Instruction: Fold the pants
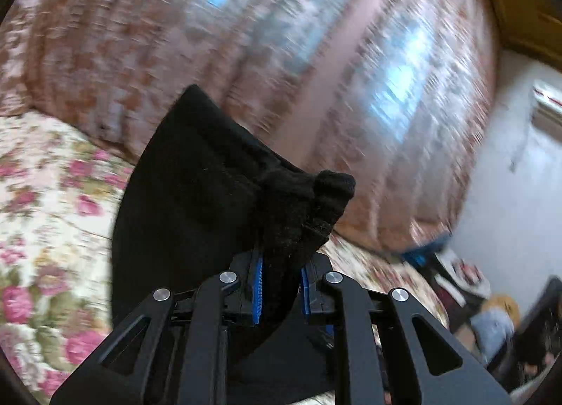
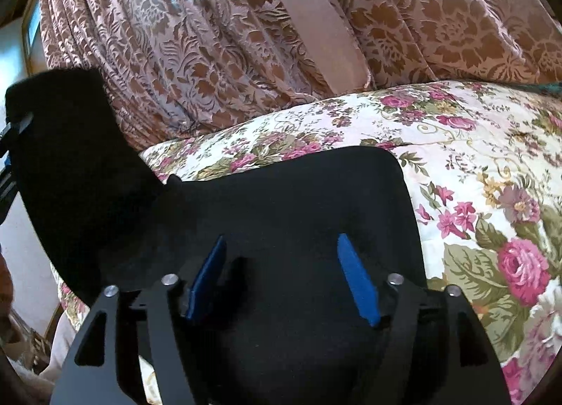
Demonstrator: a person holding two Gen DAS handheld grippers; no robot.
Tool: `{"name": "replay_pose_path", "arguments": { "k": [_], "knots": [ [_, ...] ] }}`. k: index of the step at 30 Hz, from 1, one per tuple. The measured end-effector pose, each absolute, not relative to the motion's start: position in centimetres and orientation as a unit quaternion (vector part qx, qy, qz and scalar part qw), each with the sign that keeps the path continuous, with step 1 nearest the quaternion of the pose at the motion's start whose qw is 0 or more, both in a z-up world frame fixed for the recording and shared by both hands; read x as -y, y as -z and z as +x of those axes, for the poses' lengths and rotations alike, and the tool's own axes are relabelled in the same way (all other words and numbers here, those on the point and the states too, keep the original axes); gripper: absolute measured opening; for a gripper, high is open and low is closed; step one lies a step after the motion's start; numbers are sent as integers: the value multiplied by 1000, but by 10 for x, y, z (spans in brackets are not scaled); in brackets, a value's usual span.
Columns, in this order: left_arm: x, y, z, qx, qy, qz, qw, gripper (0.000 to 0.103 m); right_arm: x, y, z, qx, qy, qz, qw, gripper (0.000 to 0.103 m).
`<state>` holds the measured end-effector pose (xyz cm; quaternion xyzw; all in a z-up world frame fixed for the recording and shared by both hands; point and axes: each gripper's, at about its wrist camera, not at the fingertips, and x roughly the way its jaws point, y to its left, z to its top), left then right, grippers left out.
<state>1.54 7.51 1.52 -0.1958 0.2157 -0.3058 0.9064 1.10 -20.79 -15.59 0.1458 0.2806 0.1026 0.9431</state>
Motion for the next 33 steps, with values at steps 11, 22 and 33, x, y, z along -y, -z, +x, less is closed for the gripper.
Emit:
{"name": "replay_pose_path", "arguments": {
  "k": [11, 22, 33],
  "knots": [
    [25, 53, 15, -311, 387, -100, 862, 15, 253, 127, -17, -261, -139, 283, 913, 68],
    [37, 82, -6, -323, 444, -55, 834, 58, 239, 133, 13, -323, -188, 327, 868, 68],
    [-52, 63, 7, -257, 269, -130, 919, 58, 226, 147, 47, -390, -181, 326, 842, 68]
  ]
}}
